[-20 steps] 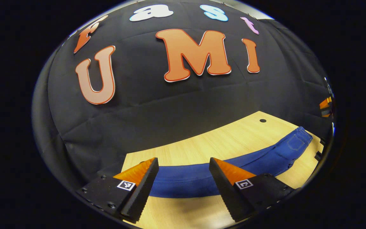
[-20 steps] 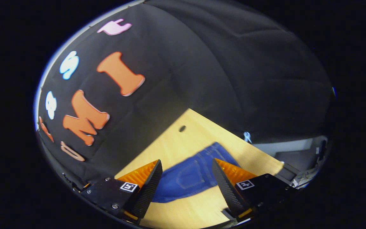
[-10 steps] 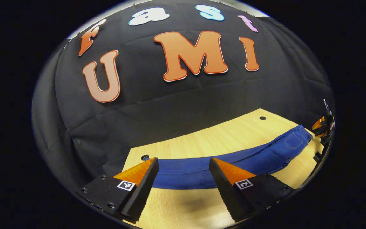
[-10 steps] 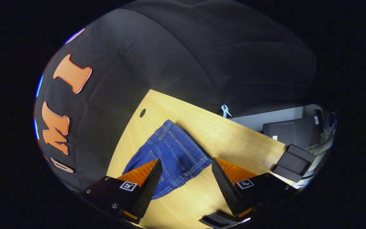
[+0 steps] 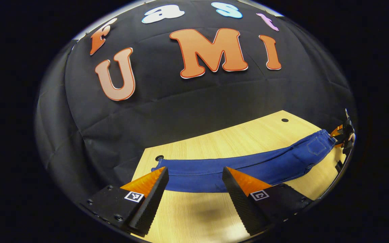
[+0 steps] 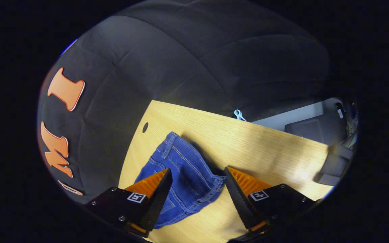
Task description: Grasp the waist and the cuffs of the jeans and fold them to make the two legs overlap; first hold the waist and fold one-third of the jeans toward the cuffs, then hold the cuffs and fold the remaining one-third in the same direction to finish folding.
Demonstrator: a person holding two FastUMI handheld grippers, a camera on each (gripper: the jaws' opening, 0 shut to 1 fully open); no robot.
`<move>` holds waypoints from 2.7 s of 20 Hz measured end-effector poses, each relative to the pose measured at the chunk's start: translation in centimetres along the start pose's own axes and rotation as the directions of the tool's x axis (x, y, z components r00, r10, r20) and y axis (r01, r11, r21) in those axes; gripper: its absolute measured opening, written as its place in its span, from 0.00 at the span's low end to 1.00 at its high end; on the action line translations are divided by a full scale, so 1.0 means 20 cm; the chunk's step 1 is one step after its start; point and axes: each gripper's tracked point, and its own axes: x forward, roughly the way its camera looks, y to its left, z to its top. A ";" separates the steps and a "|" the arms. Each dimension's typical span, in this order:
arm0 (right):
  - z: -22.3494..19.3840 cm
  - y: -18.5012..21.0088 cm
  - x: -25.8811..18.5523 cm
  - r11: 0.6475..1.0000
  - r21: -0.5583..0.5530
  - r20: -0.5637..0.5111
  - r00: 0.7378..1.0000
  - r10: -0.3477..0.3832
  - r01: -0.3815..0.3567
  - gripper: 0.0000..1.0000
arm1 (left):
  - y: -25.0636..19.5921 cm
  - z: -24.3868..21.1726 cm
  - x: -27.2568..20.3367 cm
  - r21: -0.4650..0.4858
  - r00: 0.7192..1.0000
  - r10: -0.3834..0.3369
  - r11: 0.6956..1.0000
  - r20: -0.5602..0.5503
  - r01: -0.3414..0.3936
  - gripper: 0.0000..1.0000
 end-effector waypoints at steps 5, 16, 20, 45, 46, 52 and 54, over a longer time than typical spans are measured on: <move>-0.03 0.03 0.13 0.999 0.038 0.014 1.000 -0.020 0.020 0.37 | 0.03 -0.04 0.01 -0.043 1.000 0.016 0.999 -0.010 -0.016 1.00; 0.12 0.55 -0.08 0.992 -0.114 0.147 0.987 0.070 -0.053 0.02 | 0.25 -0.03 0.05 -0.067 1.000 0.013 0.998 0.004 -0.012 0.98; 0.07 0.91 -0.22 0.967 -0.247 0.188 0.975 0.118 -0.069 0.01 | 0.40 -0.05 0.08 -0.085 1.000 -0.004 0.996 0.007 0.004 0.98; -1.93 2.10 0.14 0.700 -0.680 -0.129 0.975 0.180 -0.219 0.01 | 1.20 -0.26 0.33 -0.170 0.998 -0.058 0.983 0.037 0.063 0.98; -1.96 2.08 0.17 0.691 -0.691 -0.132 0.977 0.168 -0.212 0.01 | 1.20 -0.27 0.34 -0.175 0.998 -0.053 0.983 0.035 0.059 0.98; -2.04 2.08 0.18 0.670 -0.705 -0.160 0.973 0.169 -0.232 0.13 | 1.15 -0.25 0.38 -0.192 0.998 -0.062 0.979 0.029 0.067 0.98; -2.07 2.09 0.17 0.671 -0.697 -0.185 0.968 0.171 -0.252 0.41 | 1.14 -0.25 0.40 -0.198 0.998 -0.058 0.978 0.029 0.063 0.99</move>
